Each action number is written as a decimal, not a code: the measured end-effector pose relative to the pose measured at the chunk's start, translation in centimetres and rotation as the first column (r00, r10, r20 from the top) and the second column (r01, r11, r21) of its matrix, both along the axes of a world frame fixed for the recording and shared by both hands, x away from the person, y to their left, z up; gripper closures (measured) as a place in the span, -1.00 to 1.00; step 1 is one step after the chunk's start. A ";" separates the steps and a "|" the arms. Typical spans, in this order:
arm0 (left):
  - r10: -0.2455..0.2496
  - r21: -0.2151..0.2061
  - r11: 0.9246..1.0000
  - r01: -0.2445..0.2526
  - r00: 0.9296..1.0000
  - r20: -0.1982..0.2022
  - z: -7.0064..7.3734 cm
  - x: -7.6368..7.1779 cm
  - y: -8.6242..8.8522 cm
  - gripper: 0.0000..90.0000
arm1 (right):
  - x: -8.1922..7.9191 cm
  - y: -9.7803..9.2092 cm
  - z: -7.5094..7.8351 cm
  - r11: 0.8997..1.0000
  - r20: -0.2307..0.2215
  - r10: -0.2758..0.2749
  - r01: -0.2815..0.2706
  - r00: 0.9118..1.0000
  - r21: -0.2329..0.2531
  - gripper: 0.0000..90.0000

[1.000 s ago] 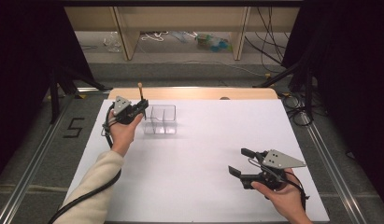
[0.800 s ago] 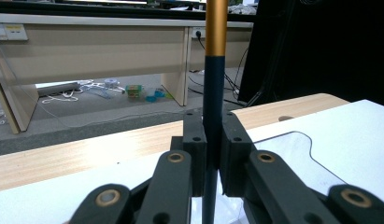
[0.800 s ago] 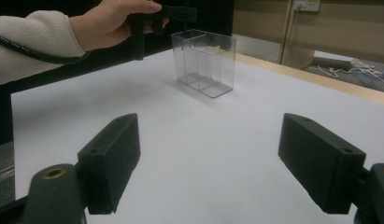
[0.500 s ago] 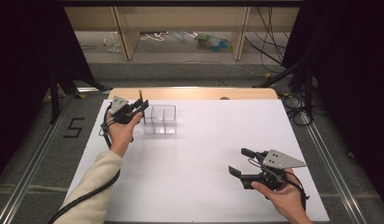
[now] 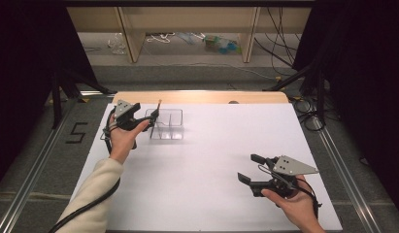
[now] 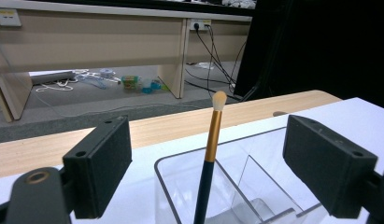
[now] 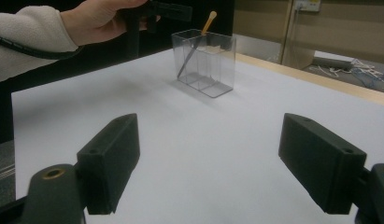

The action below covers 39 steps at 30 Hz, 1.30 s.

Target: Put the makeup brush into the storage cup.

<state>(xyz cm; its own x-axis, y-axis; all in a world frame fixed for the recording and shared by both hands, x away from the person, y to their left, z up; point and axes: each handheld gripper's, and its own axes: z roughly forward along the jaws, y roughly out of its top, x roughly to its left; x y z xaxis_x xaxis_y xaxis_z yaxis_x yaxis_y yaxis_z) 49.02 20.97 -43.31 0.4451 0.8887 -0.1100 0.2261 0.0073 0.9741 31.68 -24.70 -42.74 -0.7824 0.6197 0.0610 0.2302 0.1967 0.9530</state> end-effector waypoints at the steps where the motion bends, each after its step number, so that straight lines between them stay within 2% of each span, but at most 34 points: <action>1: -0.003 0.003 1.000 0.003 1.000 0.002 0.1 -0.1 0.0 -0.65 | -0.1 0.0 0.0 1.000 -0.015 0.000 0.000 1.000 0.001 -0.52; 3: -0.015 0.012 1.000 0.015 1.000 0.005 0.2 -0.3 0.0 -0.65 | 0.0 0.0 0.0 1.000 0.000 -0.001 0.001 1.000 -0.001 -0.52; 7: -0.035 0.028 0.999 0.035 0.999 0.013 0.4 -0.8 0.1 -0.65 | -0.1 0.0 0.0 1.000 -0.015 -0.001 0.001 1.000 0.001 -0.52; 8: -0.036 0.028 0.999 0.036 0.999 0.015 0.5 -1.0 0.3 -0.65 | -0.1 0.0 0.0 1.000 -0.010 -0.003 0.003 1.000 0.000 -0.52; 9: -0.038 0.024 0.999 0.038 0.999 0.016 0.6 -1.1 0.3 -0.65 | 0.1 -0.1 0.0 1.000 0.015 -0.002 0.002 1.000 -0.004 -0.52; 12: -0.043 0.027 0.999 0.042 0.999 0.028 0.8 -1.5 0.5 -0.65 | 0.1 0.0 -0.1 1.000 0.013 0.000 0.000 1.000 -0.001 -0.52; 19: -0.063 0.077 0.995 0.059 0.996 0.060 1.0 -2.2 0.7 -0.65 | 0.1 -0.1 0.0 1.000 0.016 -0.003 0.003 1.000 -0.004 -0.52; 20: -0.063 0.063 0.996 0.060 0.997 0.050 1.0 -2.4 0.6 -0.65 | 0.1 -0.1 0.0 1.000 0.015 -0.003 0.003 1.000 -0.003 -0.52; 22: -0.067 0.069 0.996 0.064 0.996 0.054 1.0 -2.5 0.7 -0.65 | 0.0 0.0 0.0 1.000 -0.010 -0.004 0.004 1.000 -0.001 -0.52; 23: -0.066 0.056 0.996 0.063 0.997 0.044 1.0 -2.7 0.6 -0.65 | 0.1 -0.1 0.0 1.000 0.016 -0.004 0.004 1.000 -0.004 -0.52; 26: -0.074 0.052 0.996 0.072 0.996 0.039 0.9 -3.1 0.5 -0.65 | 0.1 -0.1 0.0 1.000 0.016 -0.004 0.004 1.000 -0.003 -0.52; 27: -0.076 0.056 0.996 0.074 0.996 0.043 1.0 -3.3 0.5 -0.65 | 0.0 0.0 0.0 1.000 -0.010 -0.004 0.004 1.000 0.000 -0.52; 30: -0.090 0.064 0.994 0.087 0.995 0.045 1.0 -3.6 0.6 -0.65 | 0.1 -0.1 0.0 1.000 0.016 -0.003 0.004 1.000 -0.004 -0.52; 33: -0.097 0.074 0.993 0.093 0.994 0.049 0.9 -3.9 0.7 -0.65 | 0.1 -0.1 0.0 1.000 0.015 -0.004 0.004 1.000 -0.005 -0.52; 34: -0.097 0.073 0.993 0.093 0.994 0.049 0.9 -4.0 0.7 -0.65 | 0.0 -0.1 0.0 1.000 -0.010 -0.005 0.005 1.000 -0.001 -0.53; 35: -0.098 0.075 0.993 0.094 0.994 0.050 0.9 -4.1 0.7 -0.65 | 0.0 -0.1 0.0 1.000 -0.011 -0.005 0.005 1.000 -0.001 -0.53; 37: -0.104 0.071 0.992 0.100 0.993 0.051 1.0 -4.4 0.7 -0.65 | 0.1 -0.1 0.0 1.000 0.021 -0.011 0.011 1.000 0.004 -0.53; 38: -0.107 0.066 0.992 0.103 0.993 0.047 1.0 -4.7 0.7 -0.65 | 0.0 0.0 0.0 1.000 -0.003 -0.013 0.013 1.000 0.007 -0.53; 39: -0.111 0.068 0.992 0.107 0.993 0.047 1.1 -4.8 0.7 -0.65 | 0.0 0.0 0.0 1.000 -0.005 -0.012 0.012 1.000 0.007 -0.53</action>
<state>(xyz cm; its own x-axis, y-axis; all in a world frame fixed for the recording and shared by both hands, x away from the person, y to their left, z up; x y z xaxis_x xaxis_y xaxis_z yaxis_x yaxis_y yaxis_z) 44.22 21.66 -42.24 0.5434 0.8390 -0.0277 0.1721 -0.0791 0.9819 31.68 -24.75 -42.75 -0.7744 0.6289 0.0695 0.2373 0.1870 0.9533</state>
